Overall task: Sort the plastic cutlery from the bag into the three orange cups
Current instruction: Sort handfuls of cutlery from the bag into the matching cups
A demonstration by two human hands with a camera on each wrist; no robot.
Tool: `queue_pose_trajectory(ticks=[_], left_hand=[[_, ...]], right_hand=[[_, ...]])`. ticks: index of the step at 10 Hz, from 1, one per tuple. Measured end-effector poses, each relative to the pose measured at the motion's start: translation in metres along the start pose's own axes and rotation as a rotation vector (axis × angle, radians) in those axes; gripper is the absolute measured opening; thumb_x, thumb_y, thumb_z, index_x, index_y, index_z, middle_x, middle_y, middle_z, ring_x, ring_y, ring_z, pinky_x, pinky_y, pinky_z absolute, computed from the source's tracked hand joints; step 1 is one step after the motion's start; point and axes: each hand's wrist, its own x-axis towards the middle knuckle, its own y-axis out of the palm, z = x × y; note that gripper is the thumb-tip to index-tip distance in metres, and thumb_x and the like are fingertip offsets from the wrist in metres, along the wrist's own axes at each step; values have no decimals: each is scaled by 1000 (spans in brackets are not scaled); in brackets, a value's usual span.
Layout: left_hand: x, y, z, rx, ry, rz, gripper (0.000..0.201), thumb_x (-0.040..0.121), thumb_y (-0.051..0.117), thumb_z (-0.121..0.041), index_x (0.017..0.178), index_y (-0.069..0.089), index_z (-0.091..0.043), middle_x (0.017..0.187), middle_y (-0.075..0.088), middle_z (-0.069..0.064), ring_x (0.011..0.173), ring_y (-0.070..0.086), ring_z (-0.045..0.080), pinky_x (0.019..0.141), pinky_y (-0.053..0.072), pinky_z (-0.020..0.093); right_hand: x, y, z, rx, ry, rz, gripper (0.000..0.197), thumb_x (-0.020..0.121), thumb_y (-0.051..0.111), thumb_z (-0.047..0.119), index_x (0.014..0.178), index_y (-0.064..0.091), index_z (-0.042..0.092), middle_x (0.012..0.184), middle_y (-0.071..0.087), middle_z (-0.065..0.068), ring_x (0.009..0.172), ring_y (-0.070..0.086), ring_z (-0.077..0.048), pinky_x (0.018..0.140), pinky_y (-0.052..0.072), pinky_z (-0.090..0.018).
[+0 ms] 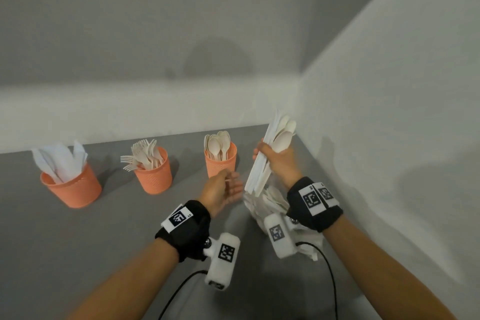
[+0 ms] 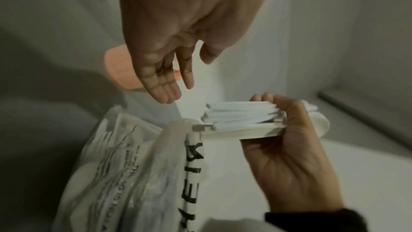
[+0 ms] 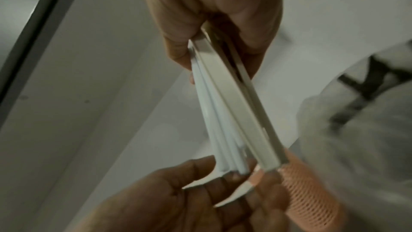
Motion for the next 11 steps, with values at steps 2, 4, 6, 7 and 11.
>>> queue_pose_trajectory(ticks=[2,4,6,7,11], left_hand=[[-15,-34,-1,-394,-238,148,59,99,23,-45,107,55,4,97,62,23,90,61,33,76,56,42],[-28,-55,-16,-420,-136,153,39,100,32,-32,102,60,-5,79,71,10,67,70,19,58,60,31],[-35,-80,-12,-252,-130,182,74,90,15,-65,115,57,-10,87,70,10,76,70,21,67,59,34],[-35,-89,-20,-15,6,157,73,83,22,-74,114,59,-19,94,64,5,86,61,17,76,51,34],[-21,-106,-37,190,379,-62,26,75,73,-17,94,69,-1,95,70,19,82,66,22,68,53,28]], right_hand=[[-12,58,-11,74,-5,43,8,83,62,1,84,59,8,80,62,-5,72,61,-13,59,51,-12],[-34,102,-21,134,9,130,21,75,68,-3,85,56,11,77,62,-11,69,62,-18,62,55,-22],[-38,129,-27,107,13,215,24,85,55,-5,74,54,16,63,56,-3,57,57,-10,60,51,-21],[-29,137,-36,180,15,170,20,86,56,-3,100,54,11,75,58,5,70,56,-4,56,47,-6],[-42,147,-42,-46,41,524,32,74,59,-15,87,52,14,73,58,2,68,60,-5,57,51,-11]])
